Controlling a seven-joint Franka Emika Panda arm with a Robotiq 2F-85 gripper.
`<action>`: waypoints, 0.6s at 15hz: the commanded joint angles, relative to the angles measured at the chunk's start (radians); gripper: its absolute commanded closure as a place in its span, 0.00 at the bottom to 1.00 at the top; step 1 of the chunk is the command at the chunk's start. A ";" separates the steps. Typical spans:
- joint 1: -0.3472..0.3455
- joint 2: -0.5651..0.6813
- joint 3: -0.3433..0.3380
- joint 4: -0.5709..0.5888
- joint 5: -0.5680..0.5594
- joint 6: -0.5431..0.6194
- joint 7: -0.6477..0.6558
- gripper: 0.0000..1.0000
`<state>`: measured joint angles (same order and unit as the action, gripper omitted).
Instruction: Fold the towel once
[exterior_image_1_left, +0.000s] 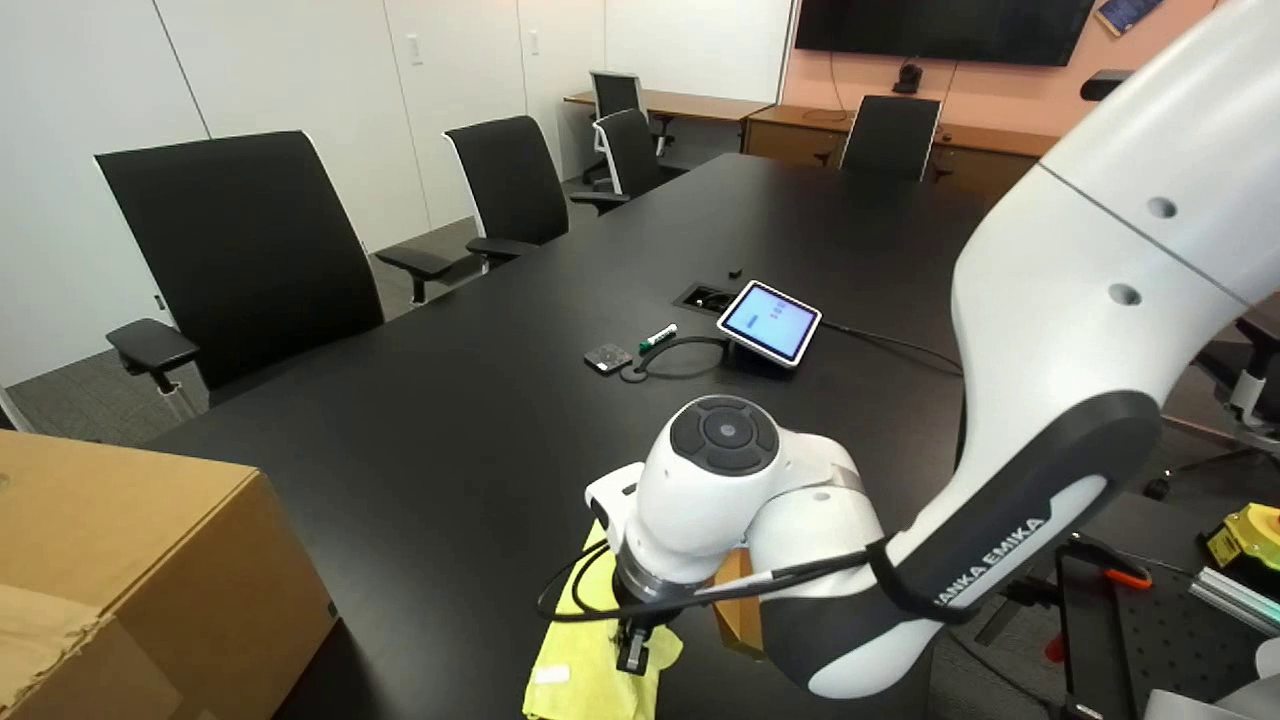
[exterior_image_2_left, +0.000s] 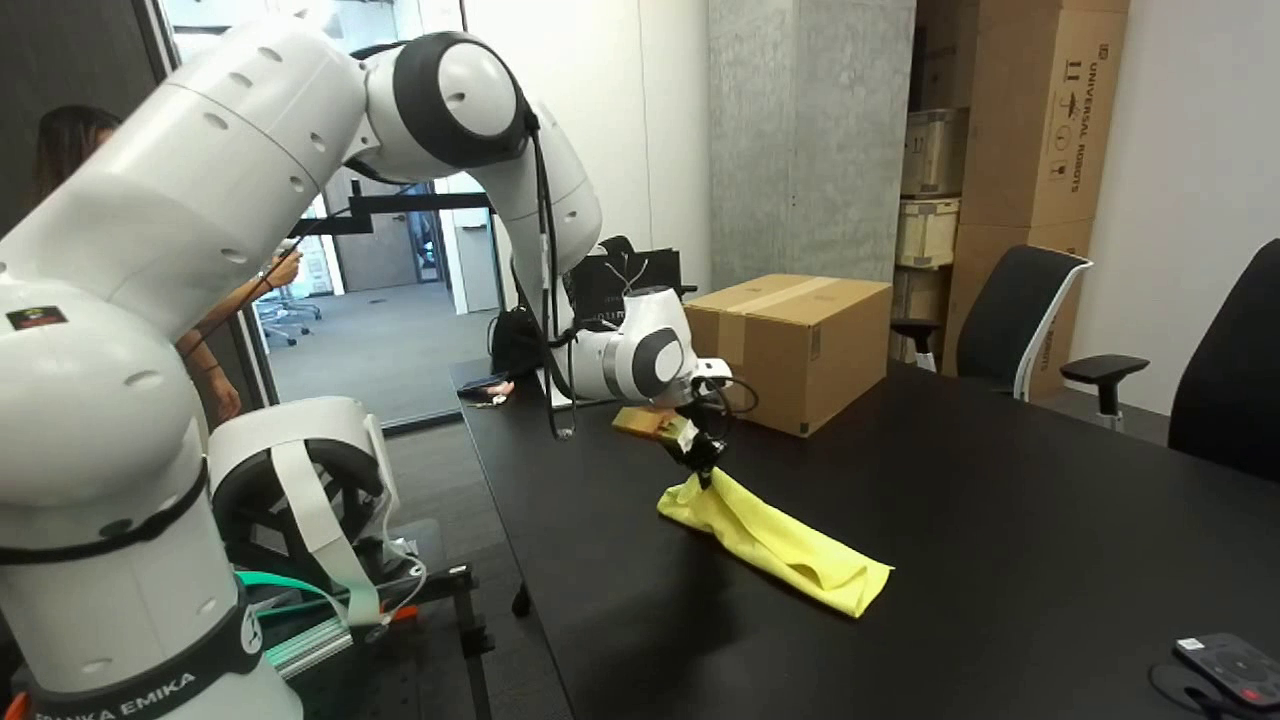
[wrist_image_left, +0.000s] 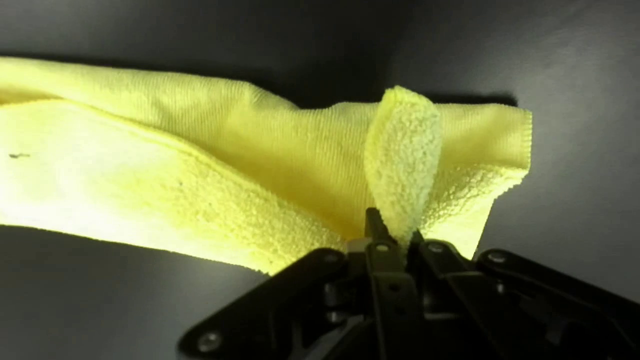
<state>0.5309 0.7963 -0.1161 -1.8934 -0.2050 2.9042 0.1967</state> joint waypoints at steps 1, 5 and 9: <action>0.102 0.117 -0.102 0.134 -0.067 0.034 0.046 0.94; 0.172 0.171 -0.180 0.194 -0.073 0.056 0.067 0.83; 0.194 0.173 -0.196 0.237 -0.031 0.064 0.110 0.95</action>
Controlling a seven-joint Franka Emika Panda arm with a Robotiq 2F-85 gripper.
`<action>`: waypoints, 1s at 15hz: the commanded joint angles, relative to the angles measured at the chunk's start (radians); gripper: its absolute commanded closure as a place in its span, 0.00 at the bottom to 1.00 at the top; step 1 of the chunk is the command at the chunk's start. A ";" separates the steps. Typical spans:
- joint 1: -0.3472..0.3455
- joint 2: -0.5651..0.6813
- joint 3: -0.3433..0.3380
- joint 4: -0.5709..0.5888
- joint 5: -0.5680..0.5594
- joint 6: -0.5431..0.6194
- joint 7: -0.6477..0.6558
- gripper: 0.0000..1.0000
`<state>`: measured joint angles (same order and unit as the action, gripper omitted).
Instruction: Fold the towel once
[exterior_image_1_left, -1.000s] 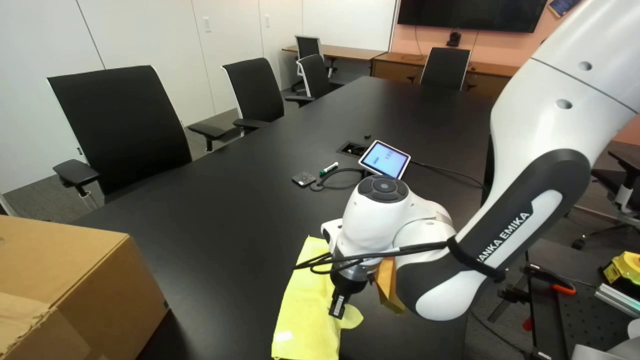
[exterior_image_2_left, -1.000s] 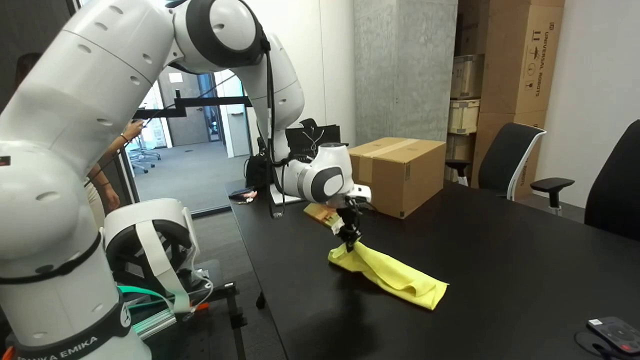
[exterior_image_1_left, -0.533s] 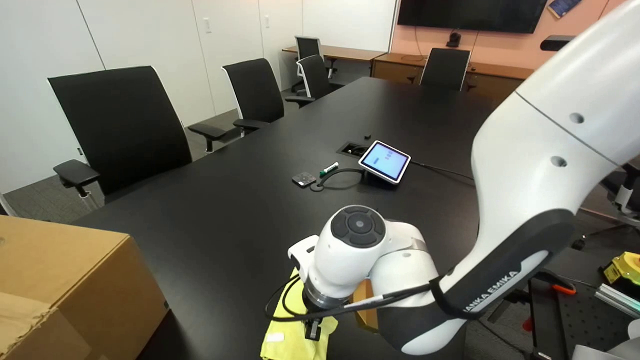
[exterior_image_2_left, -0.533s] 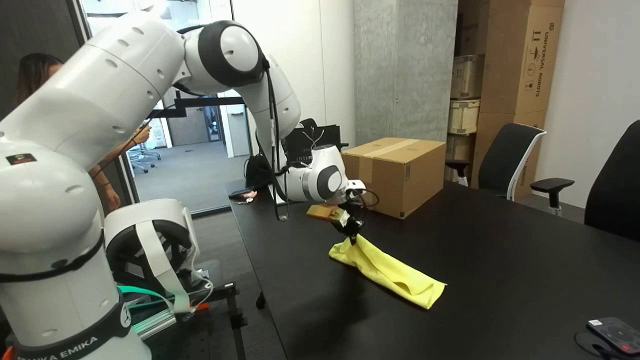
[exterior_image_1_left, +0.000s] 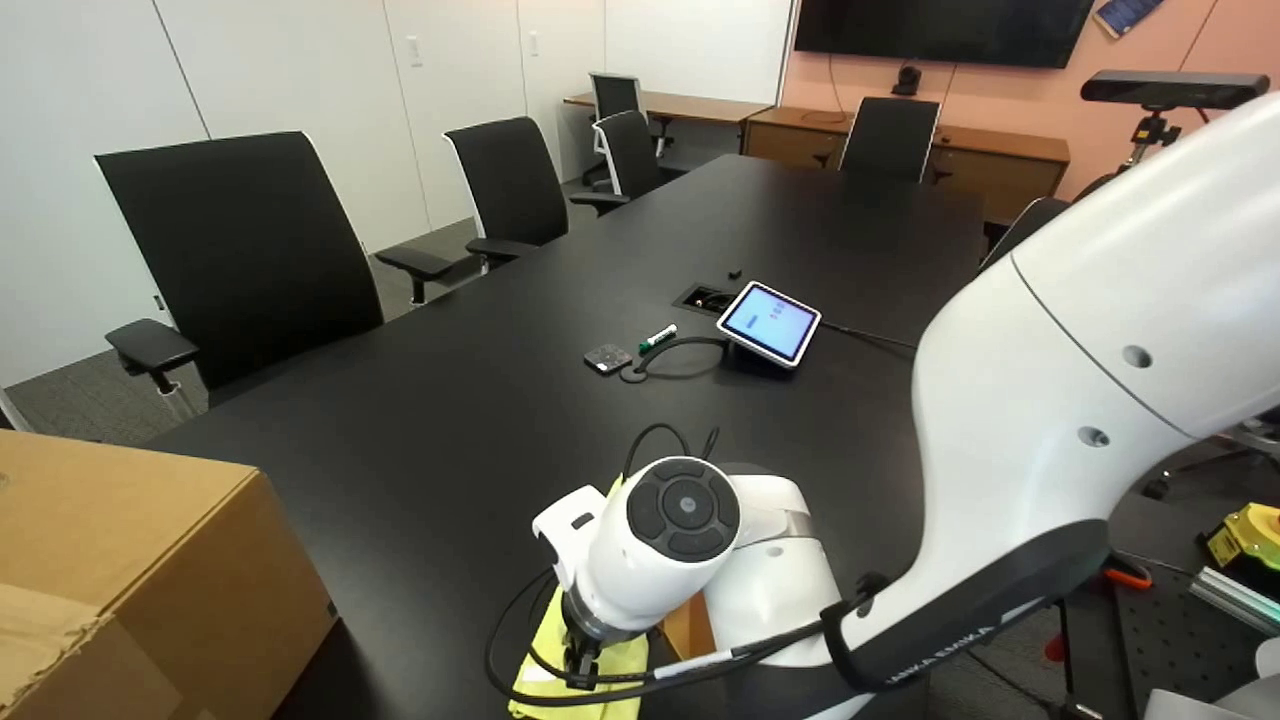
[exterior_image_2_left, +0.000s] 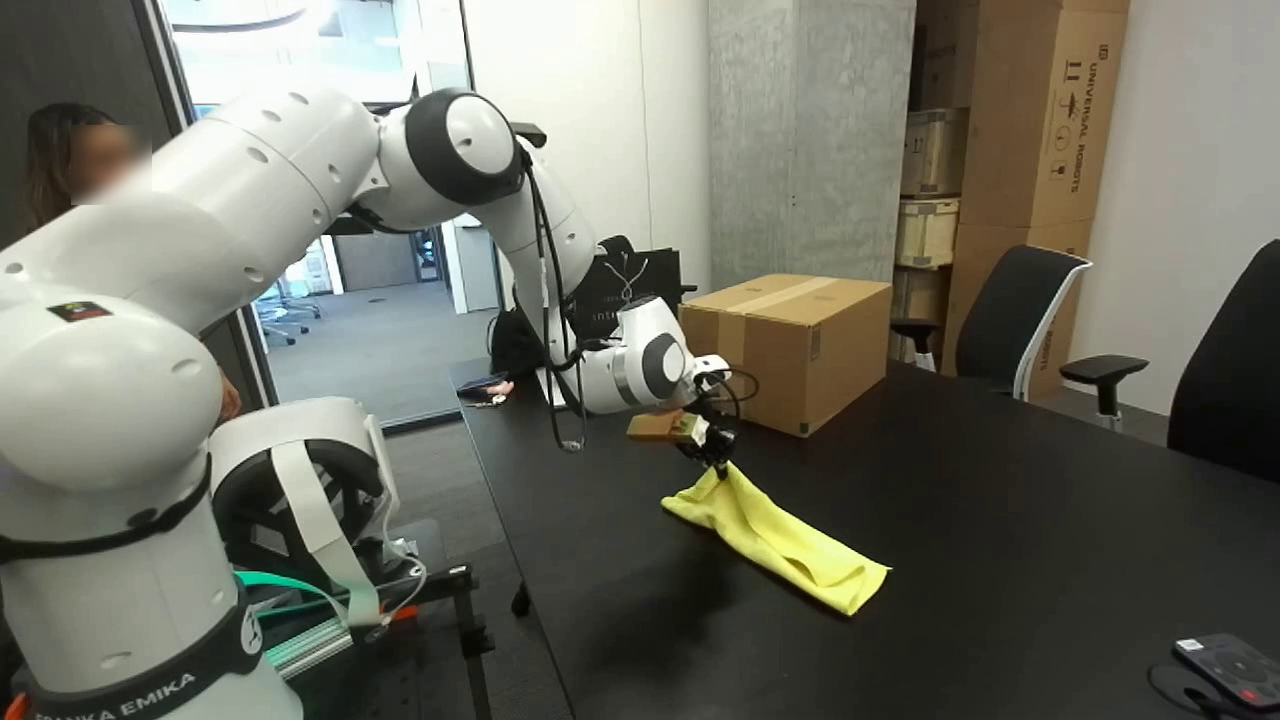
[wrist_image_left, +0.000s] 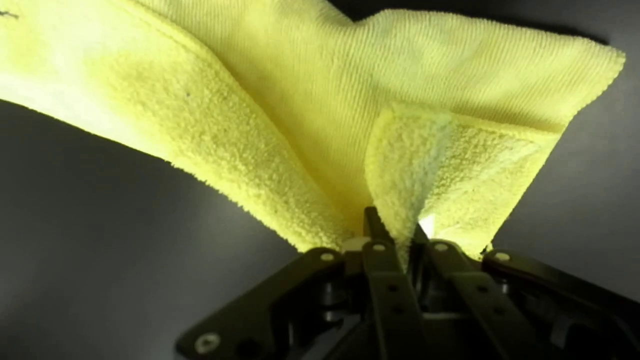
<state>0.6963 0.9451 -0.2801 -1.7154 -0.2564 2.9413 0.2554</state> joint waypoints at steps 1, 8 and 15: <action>0.029 0.013 -0.030 0.063 0.029 0.025 0.065 0.92; 0.070 0.026 -0.073 0.126 0.078 0.061 0.165 0.47; 0.090 -0.026 -0.136 0.094 0.116 -0.014 0.193 0.00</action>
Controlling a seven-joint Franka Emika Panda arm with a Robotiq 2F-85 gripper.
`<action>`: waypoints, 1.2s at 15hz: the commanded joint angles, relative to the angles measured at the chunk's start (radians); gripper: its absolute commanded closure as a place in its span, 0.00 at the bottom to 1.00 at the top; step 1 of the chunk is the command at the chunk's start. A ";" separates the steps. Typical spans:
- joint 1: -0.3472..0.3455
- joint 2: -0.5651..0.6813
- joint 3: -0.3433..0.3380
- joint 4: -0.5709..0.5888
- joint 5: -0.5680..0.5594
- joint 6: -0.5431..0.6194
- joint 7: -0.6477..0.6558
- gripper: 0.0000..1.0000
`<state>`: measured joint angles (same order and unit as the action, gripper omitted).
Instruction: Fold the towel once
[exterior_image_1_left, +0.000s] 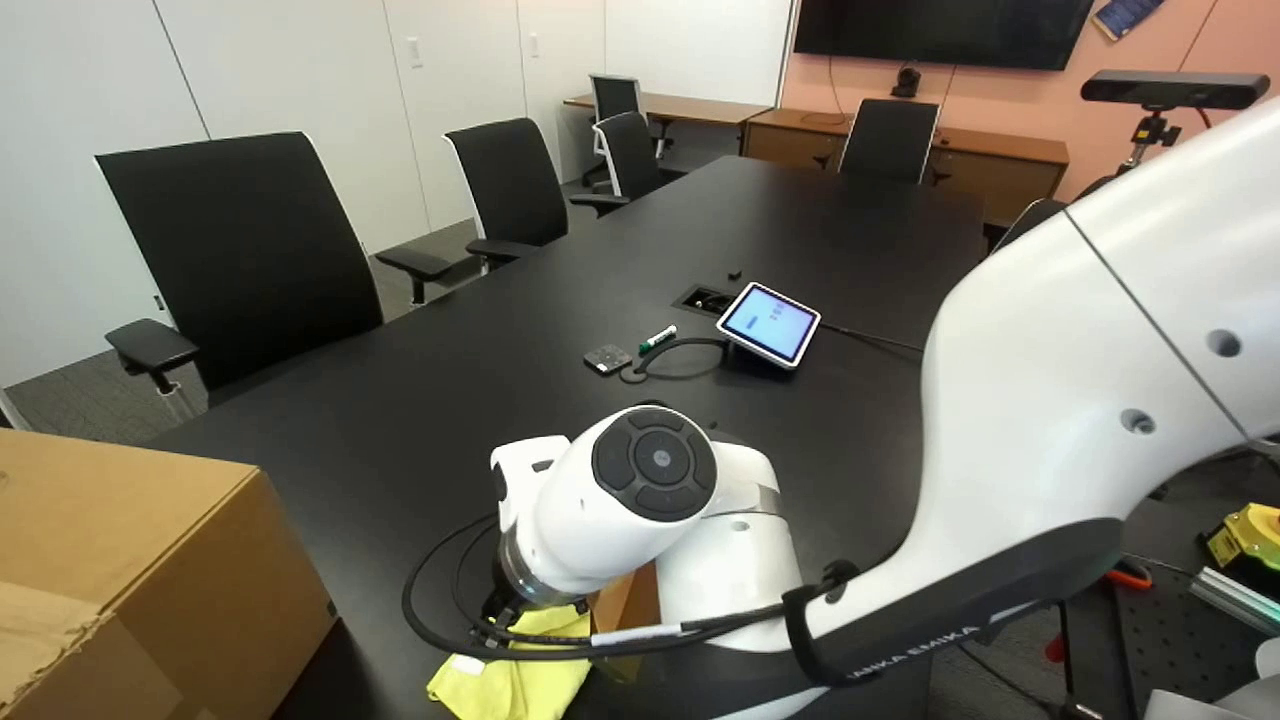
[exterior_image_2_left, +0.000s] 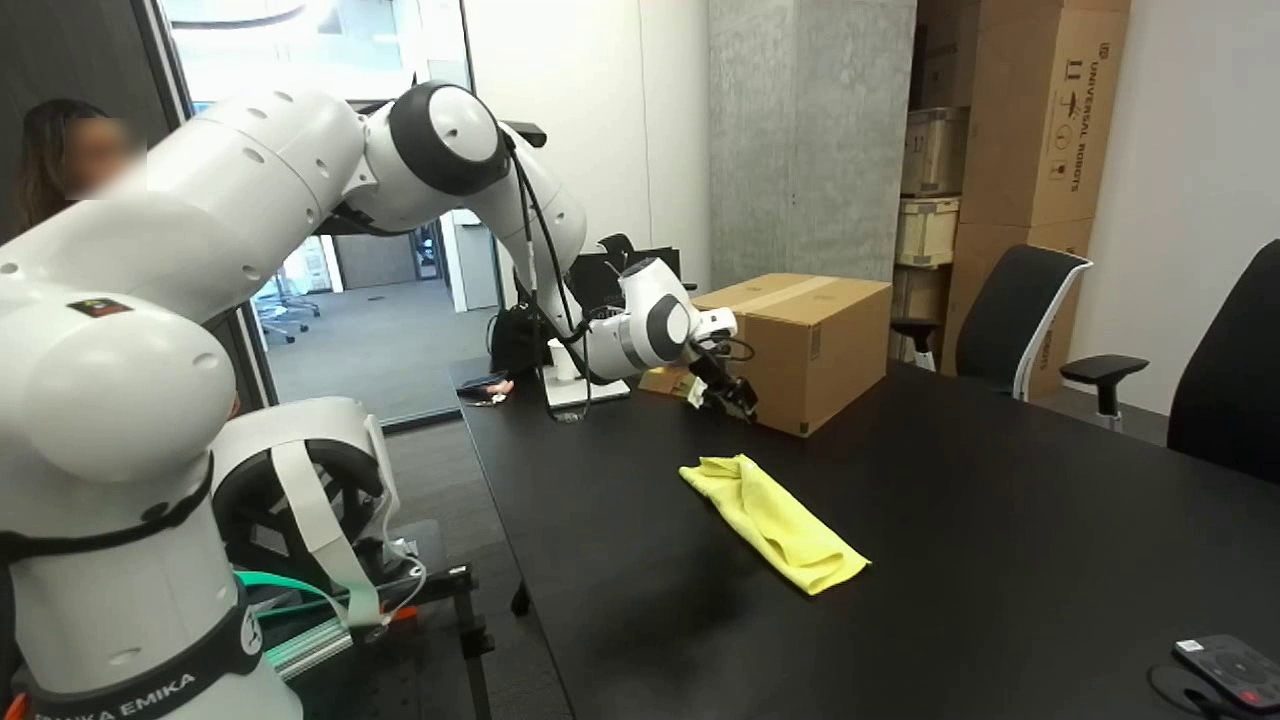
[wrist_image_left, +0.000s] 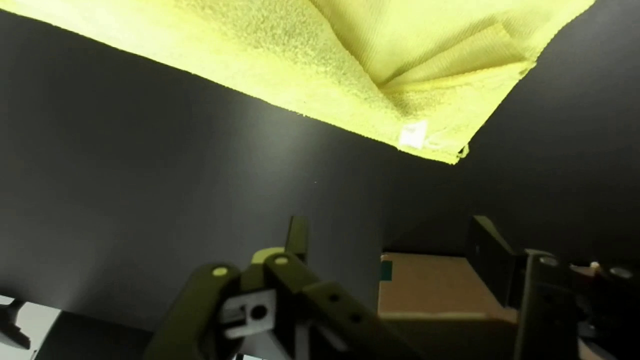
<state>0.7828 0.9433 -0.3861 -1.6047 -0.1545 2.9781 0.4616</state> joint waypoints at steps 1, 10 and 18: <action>-0.004 -0.041 -0.036 -0.038 0.006 -0.078 -0.024 0.00; -0.030 -0.423 -0.120 -0.403 -0.207 -0.489 0.025 0.00; 0.065 -0.845 -0.299 -0.697 -0.295 -0.574 0.020 0.00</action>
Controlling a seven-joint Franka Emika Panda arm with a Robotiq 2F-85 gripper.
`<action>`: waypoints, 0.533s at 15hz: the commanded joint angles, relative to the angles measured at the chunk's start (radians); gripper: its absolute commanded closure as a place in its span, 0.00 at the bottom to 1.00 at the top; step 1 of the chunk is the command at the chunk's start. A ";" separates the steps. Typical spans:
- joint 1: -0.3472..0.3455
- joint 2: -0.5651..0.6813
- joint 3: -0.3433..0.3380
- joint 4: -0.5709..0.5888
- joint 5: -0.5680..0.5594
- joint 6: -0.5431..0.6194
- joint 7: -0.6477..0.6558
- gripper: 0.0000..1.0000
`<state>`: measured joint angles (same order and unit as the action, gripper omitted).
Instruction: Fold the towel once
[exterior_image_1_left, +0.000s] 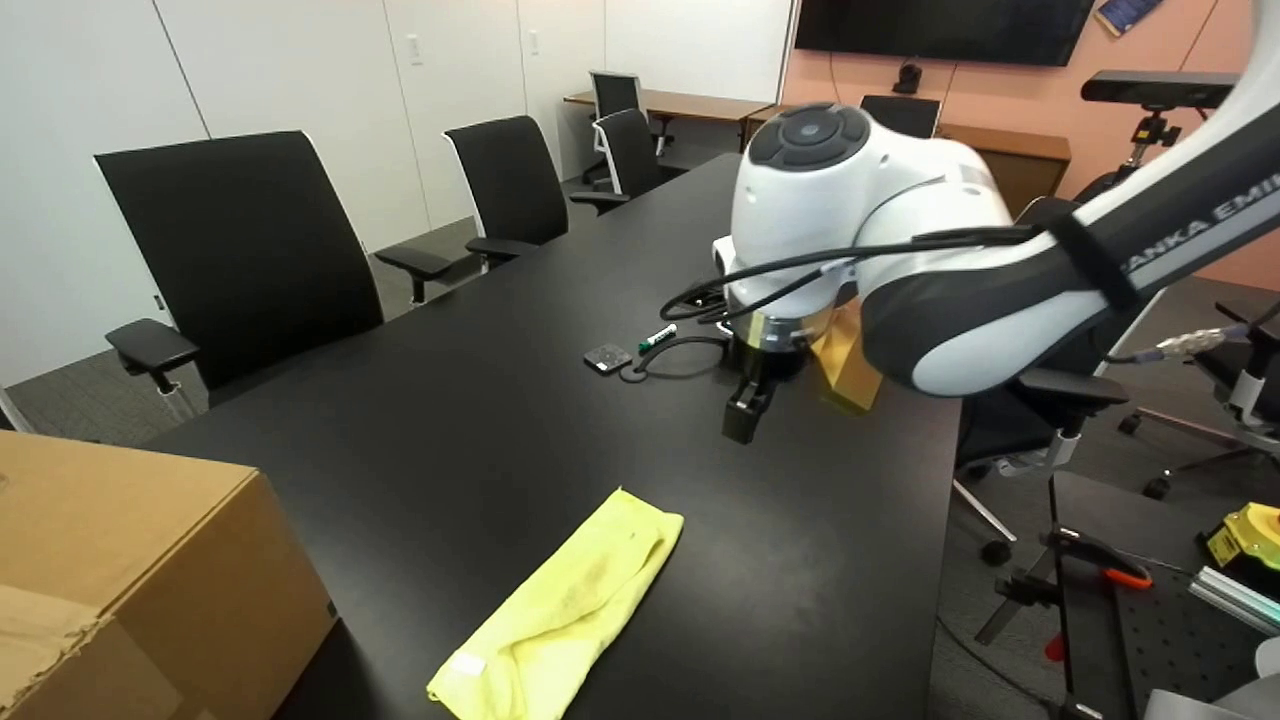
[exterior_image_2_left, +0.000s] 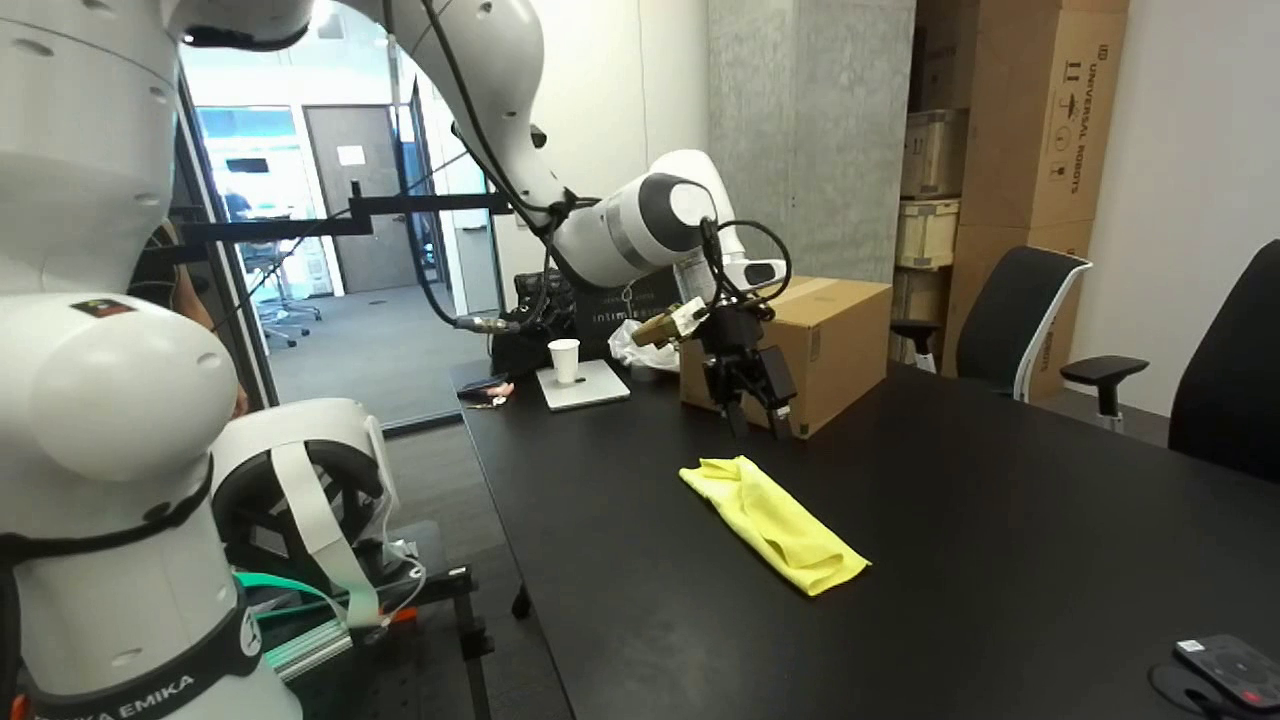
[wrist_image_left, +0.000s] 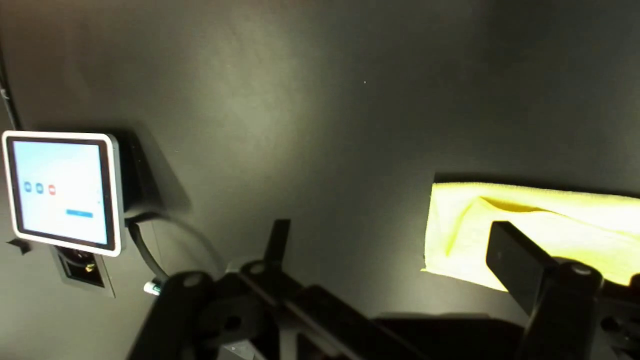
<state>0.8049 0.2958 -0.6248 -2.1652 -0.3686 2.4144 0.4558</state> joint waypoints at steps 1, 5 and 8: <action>0.045 -0.251 -0.075 -0.157 -0.106 -0.023 0.021 0.00; 0.019 -0.466 -0.096 -0.238 -0.220 -0.080 0.019 0.00; -0.299 -0.611 0.203 -0.286 -0.192 -0.143 -0.036 0.00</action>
<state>0.7016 -0.1332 -0.6048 -2.3714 -0.5582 2.3224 0.4569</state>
